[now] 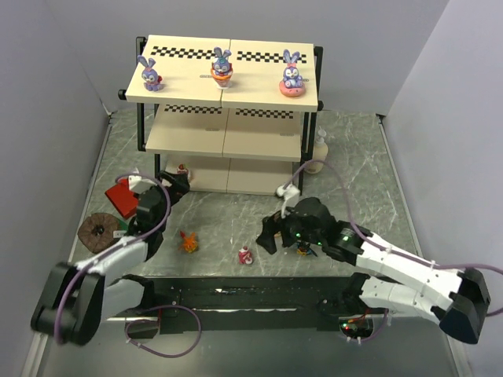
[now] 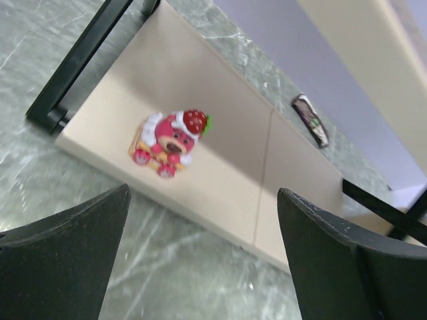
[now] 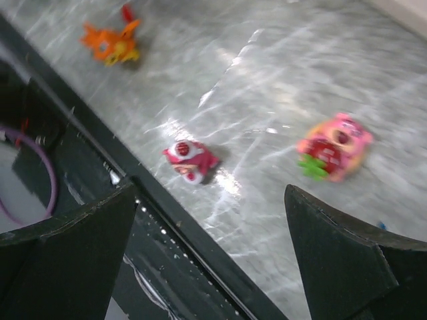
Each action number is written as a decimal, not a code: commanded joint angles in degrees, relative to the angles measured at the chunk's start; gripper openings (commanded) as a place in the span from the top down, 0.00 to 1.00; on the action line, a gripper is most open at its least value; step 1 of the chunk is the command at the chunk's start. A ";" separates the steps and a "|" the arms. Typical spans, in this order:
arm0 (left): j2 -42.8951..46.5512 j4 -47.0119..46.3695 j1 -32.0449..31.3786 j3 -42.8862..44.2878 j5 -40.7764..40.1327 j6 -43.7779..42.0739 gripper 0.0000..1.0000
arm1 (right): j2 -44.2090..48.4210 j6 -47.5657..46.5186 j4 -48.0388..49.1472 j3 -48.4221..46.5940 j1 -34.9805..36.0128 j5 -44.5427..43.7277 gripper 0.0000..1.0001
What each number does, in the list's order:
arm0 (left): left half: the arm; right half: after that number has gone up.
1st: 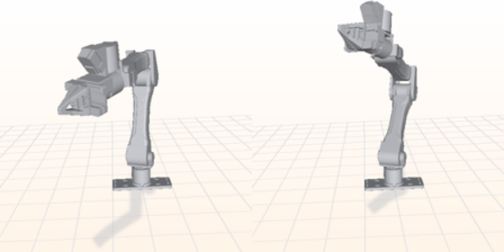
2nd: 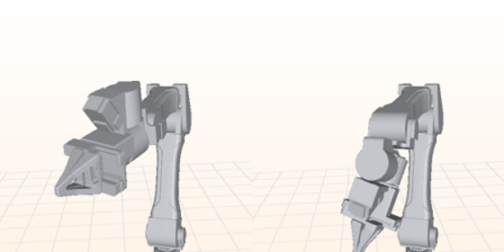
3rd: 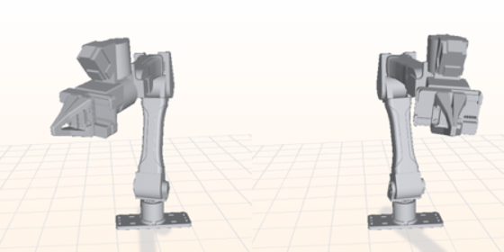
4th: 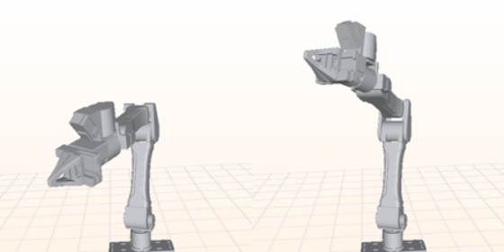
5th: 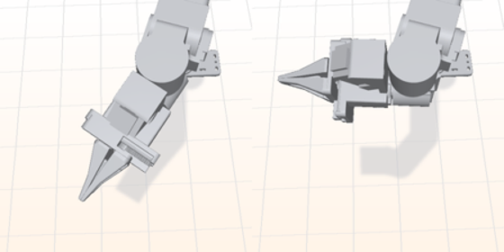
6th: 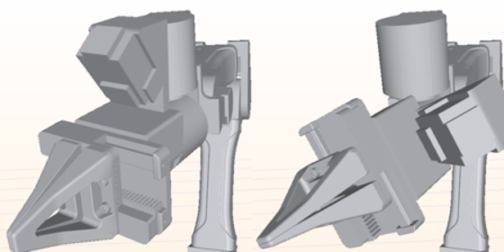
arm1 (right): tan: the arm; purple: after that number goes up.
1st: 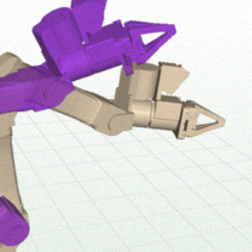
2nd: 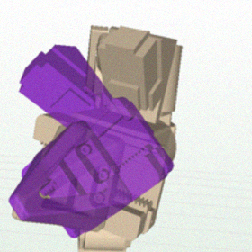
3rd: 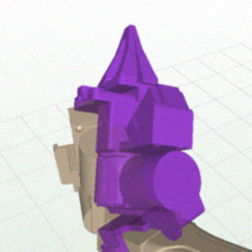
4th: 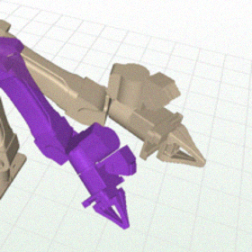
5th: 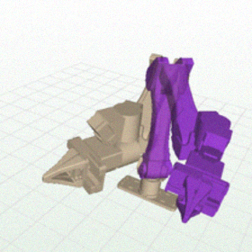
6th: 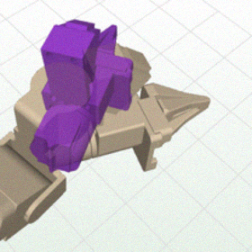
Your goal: Place and organize the plastic toys onto the shelf
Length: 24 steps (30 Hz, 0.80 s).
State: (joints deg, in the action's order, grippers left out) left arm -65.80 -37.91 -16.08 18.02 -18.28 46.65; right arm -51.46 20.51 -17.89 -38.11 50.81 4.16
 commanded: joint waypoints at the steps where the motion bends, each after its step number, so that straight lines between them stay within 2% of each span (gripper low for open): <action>1: 12.14 10.80 -0.36 -2.55 0.70 2.30 0.04 | -5.57 -6.44 11.46 0.32 6.13 3.14 0.02; 6: 23.60 24.00 -0.45 -0.54 2.55 0.99 0.04 | -15.83 -8.74 13.67 -1.97 11.33 -0.21 0.04; 11: 31.43 36.74 -0.45 3.68 4.47 2.12 0.04 | -22.36 -8.39 15.60 -2.41 12.30 -2.22 0.14; 20: 36.09 44.84 -0.45 10.53 8.18 2.39 0.04 | -30.44 -6.98 20.87 -2.50 13.71 -2.75 0.18; 24: 37.06 48.36 -0.45 14.31 8.88 0.73 0.04 | -33.00 -4.96 20.62 -3.72 13.79 -7.05 0.23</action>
State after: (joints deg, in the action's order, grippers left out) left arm -30.17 5.65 -16.38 26.98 -11.27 48.77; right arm -82.21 13.65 -0.19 -38.46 64.16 2.11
